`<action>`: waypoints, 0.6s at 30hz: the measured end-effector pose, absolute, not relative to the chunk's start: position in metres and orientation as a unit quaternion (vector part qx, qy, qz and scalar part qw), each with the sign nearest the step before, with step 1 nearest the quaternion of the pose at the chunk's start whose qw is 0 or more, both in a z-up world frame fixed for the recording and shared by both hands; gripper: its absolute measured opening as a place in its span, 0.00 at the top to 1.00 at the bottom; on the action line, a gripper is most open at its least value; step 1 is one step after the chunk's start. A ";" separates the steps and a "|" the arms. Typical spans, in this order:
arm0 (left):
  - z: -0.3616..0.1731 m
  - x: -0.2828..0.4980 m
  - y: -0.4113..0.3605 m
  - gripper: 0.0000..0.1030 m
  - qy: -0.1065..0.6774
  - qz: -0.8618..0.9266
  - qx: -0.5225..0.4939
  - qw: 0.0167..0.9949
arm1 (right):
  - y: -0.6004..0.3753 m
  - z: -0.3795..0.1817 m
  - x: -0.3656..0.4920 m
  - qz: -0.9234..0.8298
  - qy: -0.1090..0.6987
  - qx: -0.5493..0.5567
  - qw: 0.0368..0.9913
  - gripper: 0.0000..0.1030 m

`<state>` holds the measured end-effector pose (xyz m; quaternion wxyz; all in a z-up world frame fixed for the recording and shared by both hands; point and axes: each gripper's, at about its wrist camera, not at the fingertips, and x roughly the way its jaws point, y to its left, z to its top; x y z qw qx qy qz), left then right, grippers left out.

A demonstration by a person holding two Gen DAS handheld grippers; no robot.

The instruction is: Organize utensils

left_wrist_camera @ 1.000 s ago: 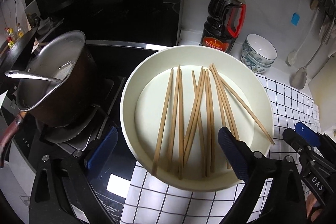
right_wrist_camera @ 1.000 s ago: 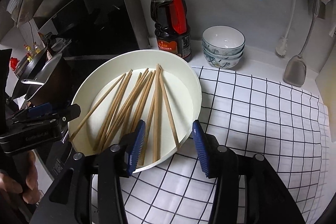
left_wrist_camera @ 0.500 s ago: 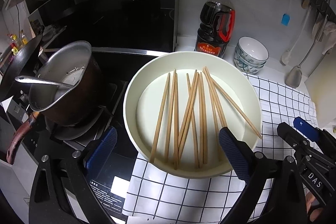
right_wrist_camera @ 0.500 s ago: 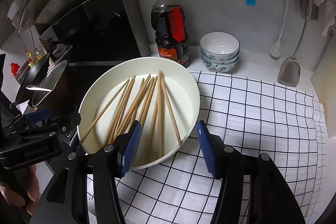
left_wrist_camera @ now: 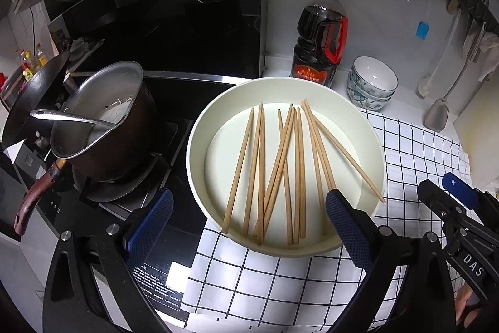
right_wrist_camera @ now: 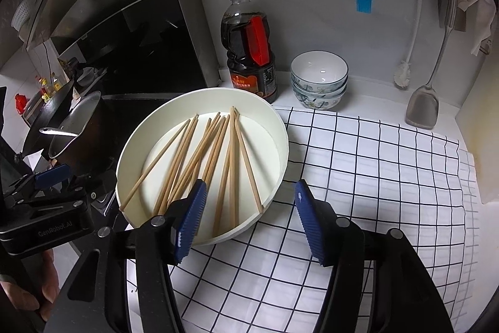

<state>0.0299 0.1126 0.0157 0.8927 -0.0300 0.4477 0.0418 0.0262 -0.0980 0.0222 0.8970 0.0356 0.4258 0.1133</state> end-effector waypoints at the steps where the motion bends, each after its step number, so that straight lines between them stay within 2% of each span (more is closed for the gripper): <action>1: 0.016 0.029 0.112 0.06 0.447 0.043 -0.031 0.893 | -0.098 0.022 0.026 0.113 0.426 0.036 0.897 0.44; 18: 0.018 0.025 0.105 0.06 0.448 0.048 -0.024 0.892 | -0.105 0.025 0.020 0.113 0.426 0.038 0.897 0.43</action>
